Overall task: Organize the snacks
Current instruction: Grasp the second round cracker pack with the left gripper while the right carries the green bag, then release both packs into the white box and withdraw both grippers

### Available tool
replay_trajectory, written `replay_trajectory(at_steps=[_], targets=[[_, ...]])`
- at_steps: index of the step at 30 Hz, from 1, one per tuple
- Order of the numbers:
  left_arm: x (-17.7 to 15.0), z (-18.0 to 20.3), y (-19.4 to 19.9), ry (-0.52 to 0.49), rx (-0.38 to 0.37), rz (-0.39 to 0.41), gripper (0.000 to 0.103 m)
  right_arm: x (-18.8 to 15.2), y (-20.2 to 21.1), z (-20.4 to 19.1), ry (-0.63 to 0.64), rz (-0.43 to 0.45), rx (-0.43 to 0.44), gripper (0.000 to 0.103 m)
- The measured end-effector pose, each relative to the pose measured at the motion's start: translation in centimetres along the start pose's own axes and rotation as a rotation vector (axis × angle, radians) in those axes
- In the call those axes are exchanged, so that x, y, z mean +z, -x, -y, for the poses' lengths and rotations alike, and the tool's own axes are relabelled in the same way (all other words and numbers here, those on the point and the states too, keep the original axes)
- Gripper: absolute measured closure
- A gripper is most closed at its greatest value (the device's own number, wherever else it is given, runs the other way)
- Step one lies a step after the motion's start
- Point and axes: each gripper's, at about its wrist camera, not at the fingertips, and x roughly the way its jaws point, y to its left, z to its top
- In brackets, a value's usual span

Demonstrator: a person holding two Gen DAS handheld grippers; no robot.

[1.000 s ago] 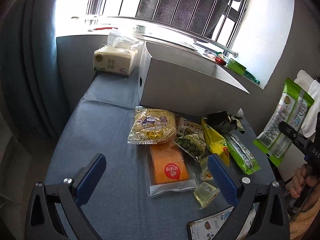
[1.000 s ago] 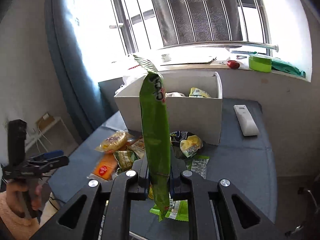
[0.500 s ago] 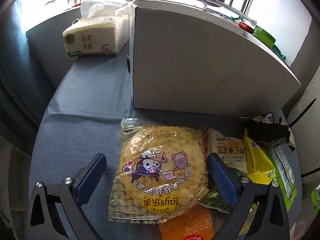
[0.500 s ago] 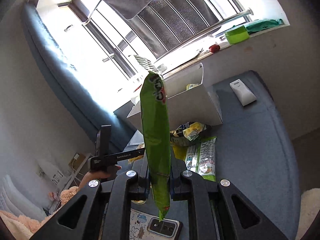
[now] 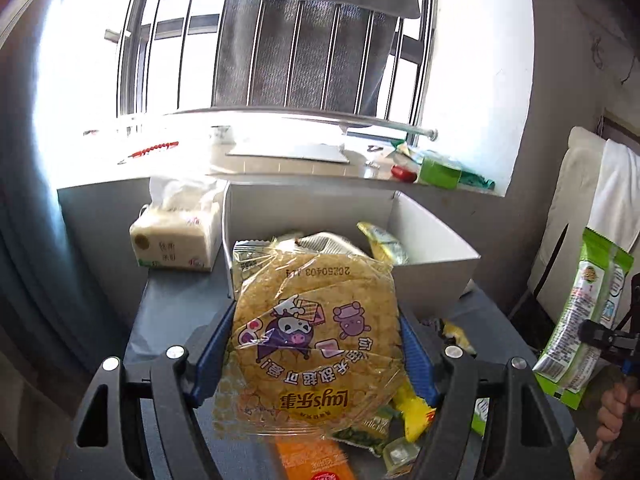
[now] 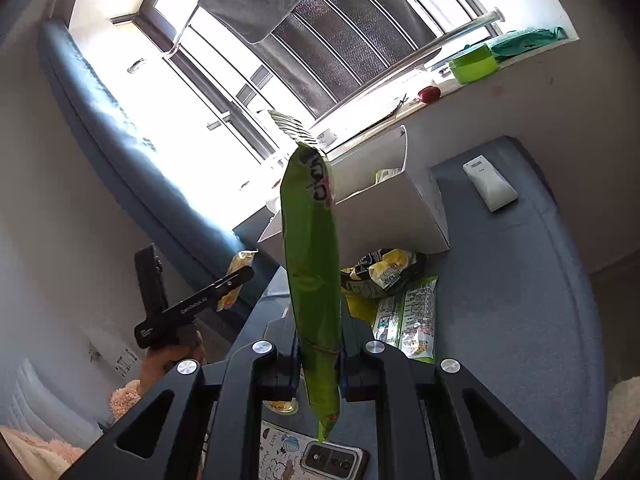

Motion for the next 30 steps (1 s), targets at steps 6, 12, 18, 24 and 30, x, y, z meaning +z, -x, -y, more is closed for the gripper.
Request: replay_trajectory(at_steps=[6, 12, 18, 24, 30], targets=[[6.1, 0.8, -2.1, -0.027, -0.009, 0.053, 0.024, 5.9, -2.2, -2.0, 0.056, 0.069, 0.031, 0.089], [9.5, 1.0, -8.7, -0.027, 0.052, -0.007, 0.024, 12.8, -8.0, -3.2, 0.077, 0.086, -0.001, 0.089], [10.1, -0.8, -13.1, 0.031, 0.067, -0.088, 0.022, 15.3, -14.7, -2.8, 0.117, -0.042, -0.114, 0.089], [9.8, -2.8, -13.2, 0.107, 0.089, -0.129, 0.000, 16.1, -18.2, -1.5, 0.075, -0.114, -0.191, 0.003], [9.6, -3.0, -9.1, 0.097, 0.079, -0.067, 0.000, 15.6, -16.7, -1.4, 0.066, -0.073, -0.164, 0.000]])
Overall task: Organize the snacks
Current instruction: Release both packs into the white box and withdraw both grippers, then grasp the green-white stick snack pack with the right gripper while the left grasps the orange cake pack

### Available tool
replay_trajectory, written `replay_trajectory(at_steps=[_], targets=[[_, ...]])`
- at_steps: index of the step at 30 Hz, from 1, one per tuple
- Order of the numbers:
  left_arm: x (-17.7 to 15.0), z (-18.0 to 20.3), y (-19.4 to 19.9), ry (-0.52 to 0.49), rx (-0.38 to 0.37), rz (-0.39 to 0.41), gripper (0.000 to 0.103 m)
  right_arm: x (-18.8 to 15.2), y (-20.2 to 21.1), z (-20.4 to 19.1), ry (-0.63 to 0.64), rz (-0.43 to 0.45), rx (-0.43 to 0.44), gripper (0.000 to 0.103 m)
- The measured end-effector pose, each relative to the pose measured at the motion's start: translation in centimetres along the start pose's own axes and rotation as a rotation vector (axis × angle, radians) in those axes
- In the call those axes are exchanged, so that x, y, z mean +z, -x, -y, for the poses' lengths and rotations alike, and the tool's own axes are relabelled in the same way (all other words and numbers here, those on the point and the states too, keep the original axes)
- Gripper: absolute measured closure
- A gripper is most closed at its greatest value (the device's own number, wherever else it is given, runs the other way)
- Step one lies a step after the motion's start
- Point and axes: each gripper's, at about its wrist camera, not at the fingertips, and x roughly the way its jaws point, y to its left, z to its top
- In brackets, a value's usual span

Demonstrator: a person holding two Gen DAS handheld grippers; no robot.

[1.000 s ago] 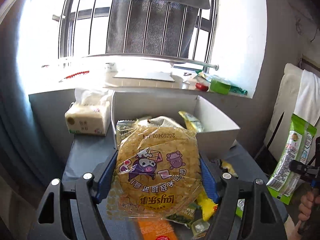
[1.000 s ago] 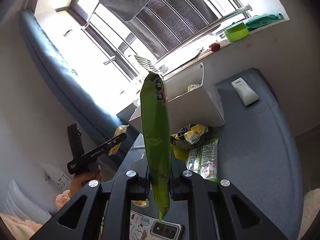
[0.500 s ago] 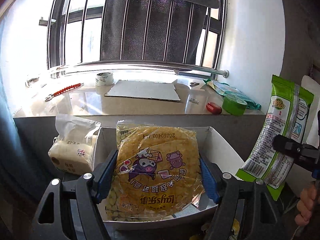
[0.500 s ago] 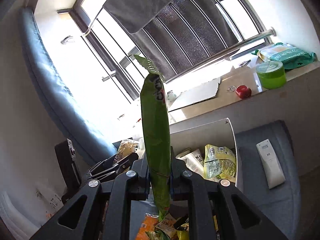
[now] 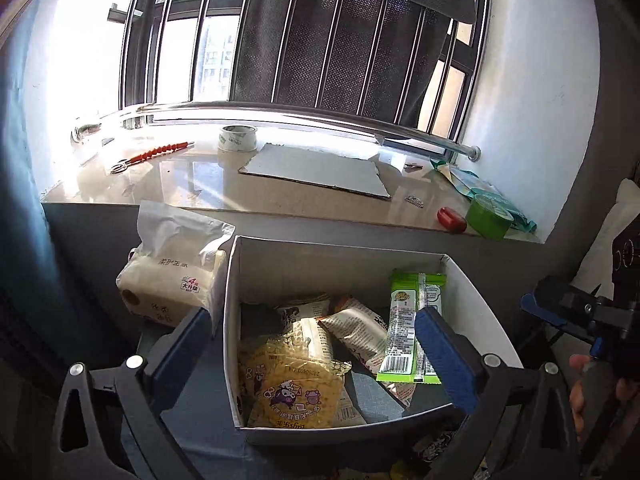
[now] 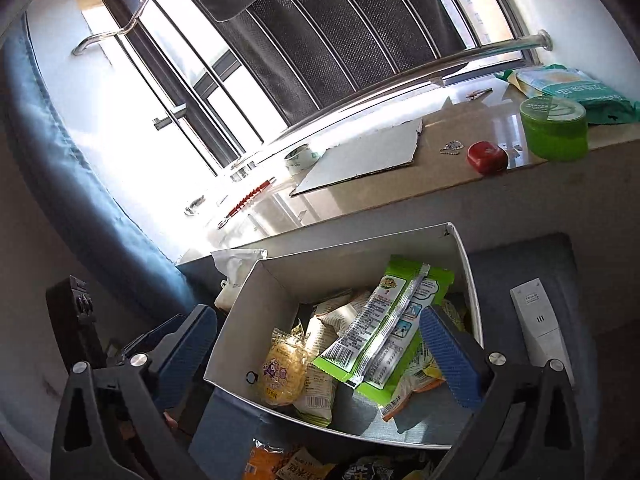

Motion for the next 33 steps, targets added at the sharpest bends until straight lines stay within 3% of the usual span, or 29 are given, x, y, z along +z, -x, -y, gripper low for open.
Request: replay_trajectory(at_steps=[9, 13, 17, 22, 25, 29, 33], targets=[[-2.4, 1.1, 8.8, -0.025, -0.062, 0.094, 0.000, -2.6, 5.2, -1.8, -0.019, 0.044, 0.079, 0.000], [-6.0, 1.4, 13.0, -0.015, -0.100, 0.104, 0.000, -6.1, 9.2, -3.5, 0.042, 0.064, 0.101, 0.000], [-11.0, 1.7, 15.8, 0.010, -0.062, 0.076, 0.000, -10.7, 12.7, -4.6, 0.124, 0.100, 0.083, 0.000], [-18.0, 1.9, 17.4, 0.117, -0.138, 0.029, 0.000, -17.9, 14.5, -3.1, 0.135, 0.067, -0.002, 0.000], [-20.8, 2.9, 17.6, 0.109, -0.168, -0.006, 0.000, -21.9, 15.1, -1.6, 0.090, 0.030, -0.055, 0.000], [-21.9, 3.9, 17.6, 0.085, -0.162, -0.032, 0.000, -24.7, 15.1, -0.2, 0.064, -0.022, -0.065, 0.000], [-21.6, 4.2, 17.6, 0.083, -0.179, -0.031, 0.000, -25.0, 15.0, 0.3, 0.046, -0.028, -0.081, 0.000]])
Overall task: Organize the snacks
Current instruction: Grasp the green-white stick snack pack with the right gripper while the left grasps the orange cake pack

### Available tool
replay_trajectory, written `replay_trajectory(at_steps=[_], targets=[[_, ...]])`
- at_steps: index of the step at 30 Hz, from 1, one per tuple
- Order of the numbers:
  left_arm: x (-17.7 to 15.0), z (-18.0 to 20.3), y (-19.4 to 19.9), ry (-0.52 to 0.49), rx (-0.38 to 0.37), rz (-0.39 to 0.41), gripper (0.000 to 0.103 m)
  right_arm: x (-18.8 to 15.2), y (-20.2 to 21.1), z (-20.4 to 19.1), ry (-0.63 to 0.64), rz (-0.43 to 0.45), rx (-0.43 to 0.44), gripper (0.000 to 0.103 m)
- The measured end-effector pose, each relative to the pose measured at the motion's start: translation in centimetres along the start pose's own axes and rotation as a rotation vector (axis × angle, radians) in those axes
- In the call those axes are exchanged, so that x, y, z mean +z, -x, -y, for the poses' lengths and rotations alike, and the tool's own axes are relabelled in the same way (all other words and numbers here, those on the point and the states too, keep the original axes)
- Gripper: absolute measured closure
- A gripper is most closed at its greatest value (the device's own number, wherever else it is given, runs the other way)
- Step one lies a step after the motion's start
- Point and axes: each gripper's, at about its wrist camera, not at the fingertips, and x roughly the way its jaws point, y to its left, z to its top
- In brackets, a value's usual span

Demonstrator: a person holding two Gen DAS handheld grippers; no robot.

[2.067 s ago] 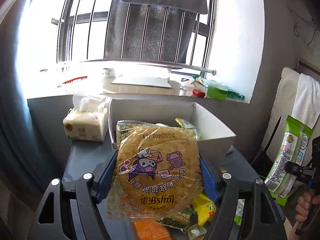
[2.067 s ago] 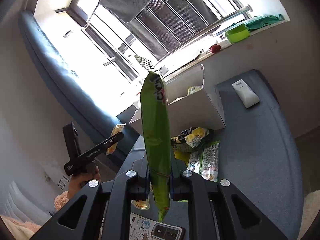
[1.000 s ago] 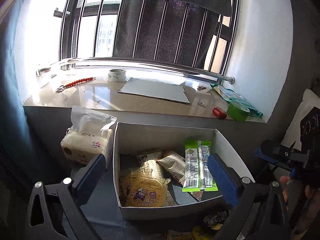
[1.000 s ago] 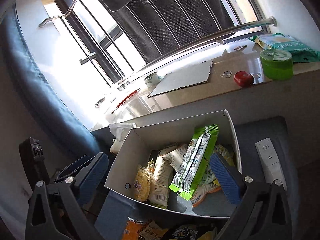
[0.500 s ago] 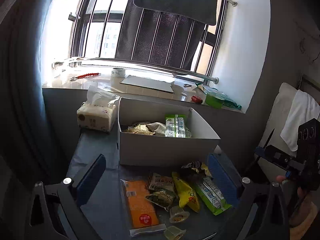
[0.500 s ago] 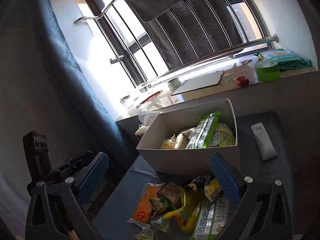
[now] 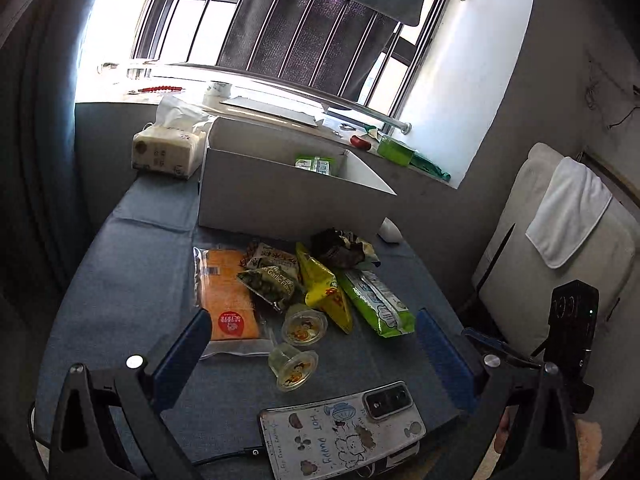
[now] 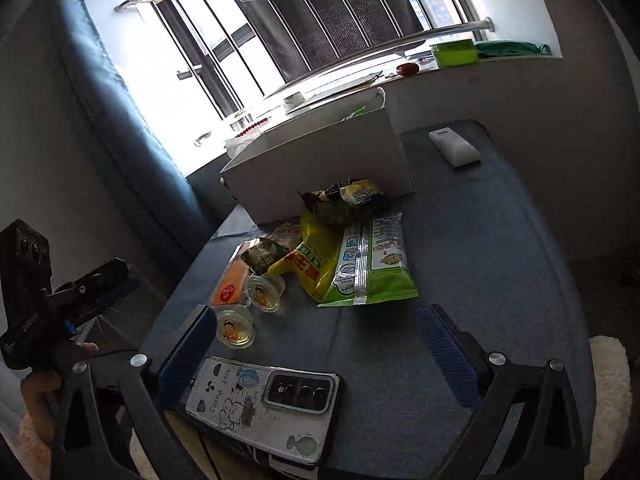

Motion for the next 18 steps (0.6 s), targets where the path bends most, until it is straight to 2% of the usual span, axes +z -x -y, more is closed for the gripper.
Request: replay_trajectory(at_steps=[5, 9, 18], targets=[[0.0, -0.1, -0.3, -0.010, 0.011, -0.008, 0.000, 0.4, -0.6, 0.2, 0.006, -0.003, -0.060, 0.000], [-0.3, -0.3, -0.7, -0.014, 0.022, -0.024, 0.000, 1.3, -2.3, 0.3, 0.034, -0.045, -0.129, 0.000], [-1.0, -1.8, -0.9, 0.004, 0.060, -0.044, 0.000, 3.5, -10.1, 0.0, 0.144, -0.211, -0.231, 0.000]])
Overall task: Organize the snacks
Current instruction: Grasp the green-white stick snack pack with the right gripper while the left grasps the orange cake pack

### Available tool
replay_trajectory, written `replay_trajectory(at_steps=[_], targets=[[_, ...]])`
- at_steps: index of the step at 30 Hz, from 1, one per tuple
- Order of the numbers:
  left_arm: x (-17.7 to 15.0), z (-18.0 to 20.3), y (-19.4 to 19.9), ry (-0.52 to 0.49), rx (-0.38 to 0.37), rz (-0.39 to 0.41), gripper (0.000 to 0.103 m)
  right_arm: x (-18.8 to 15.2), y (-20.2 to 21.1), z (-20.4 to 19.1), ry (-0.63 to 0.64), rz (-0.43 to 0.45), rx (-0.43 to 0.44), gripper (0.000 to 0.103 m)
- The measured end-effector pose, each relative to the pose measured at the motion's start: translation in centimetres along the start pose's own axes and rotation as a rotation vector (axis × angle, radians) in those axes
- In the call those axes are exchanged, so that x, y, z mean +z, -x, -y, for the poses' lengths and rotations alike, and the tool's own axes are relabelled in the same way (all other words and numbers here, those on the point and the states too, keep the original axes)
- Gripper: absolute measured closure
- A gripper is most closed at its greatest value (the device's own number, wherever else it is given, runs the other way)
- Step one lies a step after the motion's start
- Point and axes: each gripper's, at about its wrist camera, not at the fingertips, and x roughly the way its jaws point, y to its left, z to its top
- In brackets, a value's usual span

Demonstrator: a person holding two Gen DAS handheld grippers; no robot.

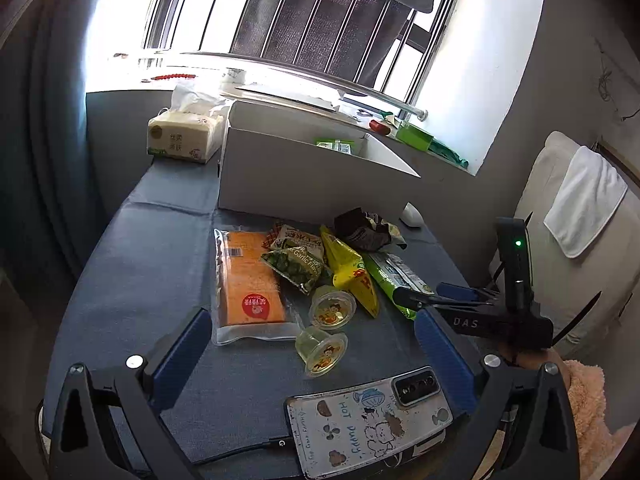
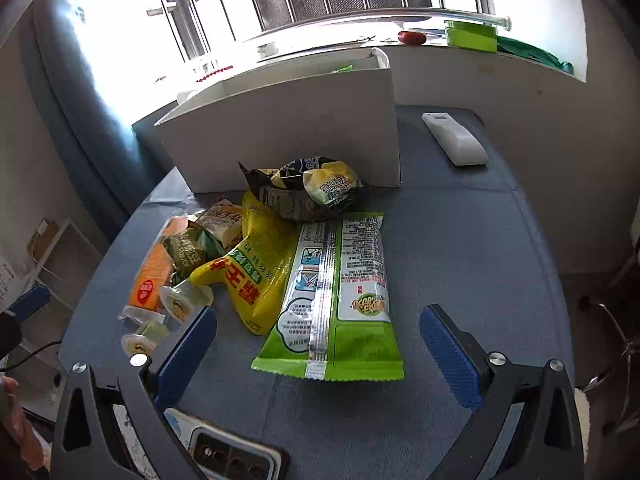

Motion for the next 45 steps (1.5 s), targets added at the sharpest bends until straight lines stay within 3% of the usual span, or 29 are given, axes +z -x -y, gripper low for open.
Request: replay_trajectory(at_steps=[3, 5, 7, 15, 21, 30, 40, 41, 42, 43, 45], targets=[[-0.3, -0.7, 0.0, 0.008, 0.019, -0.006, 0.000, 0.2, -2.3, 0.1, 0.007, -0.077, -0.016, 0.000], [-0.5, -1.3, -0.2, 0.019, 0.031, -0.014, 0.000, 0.0, -2.8, 0.1, 0.017, -0.084, -0.020, 0.001], [-0.7, -1.9, -0.6, 0.037, 0.043, -0.028, 0.000, -0.5, -2.4, -0.1, 0.045, -0.048, -0.062, 0.032], [-0.8, -2.8, -1.9, 0.036, 0.083, -0.068, 0.000, -2.4, 0.7, 1.0, -0.032, 0.002, 0.055, 0.033], [0.2, -3.1, -5.1, -0.004, 0.166, -0.157, 0.000, -3.9, 5.2, 1.6, -0.097, 0.080, 0.153, 0.033], [1.5, -3.5, -13.1, -0.081, 0.245, -0.317, 0.000, -4.6, 8.4, 1.1, -0.073, 0.138, 0.175, 0.033], [3.3, -3.5, -17.5, -0.175, 0.268, -0.329, 0.000, -4.6, 7.8, 2.0, -0.123, 0.124, 0.203, 0.032], [3.3, -3.6, -17.4, -0.184, 0.261, -0.327, 0.003, -4.6, 7.8, 1.9, -0.119, 0.125, 0.201, 0.032], [3.3, -3.7, -17.0, -0.192, 0.253, -0.317, 0.012, -4.6, 7.9, 1.8, -0.113, 0.126, 0.198, 0.032], [3.3, -3.9, -16.5, -0.195, 0.254, -0.301, 0.027, -4.6, 7.9, 1.6, -0.105, 0.124, 0.199, 0.032], [3.4, -4.8, -15.3, -0.167, 0.239, -0.287, 0.044, -4.7, 8.0, 1.6, -0.101, 0.125, 0.197, 0.032]])
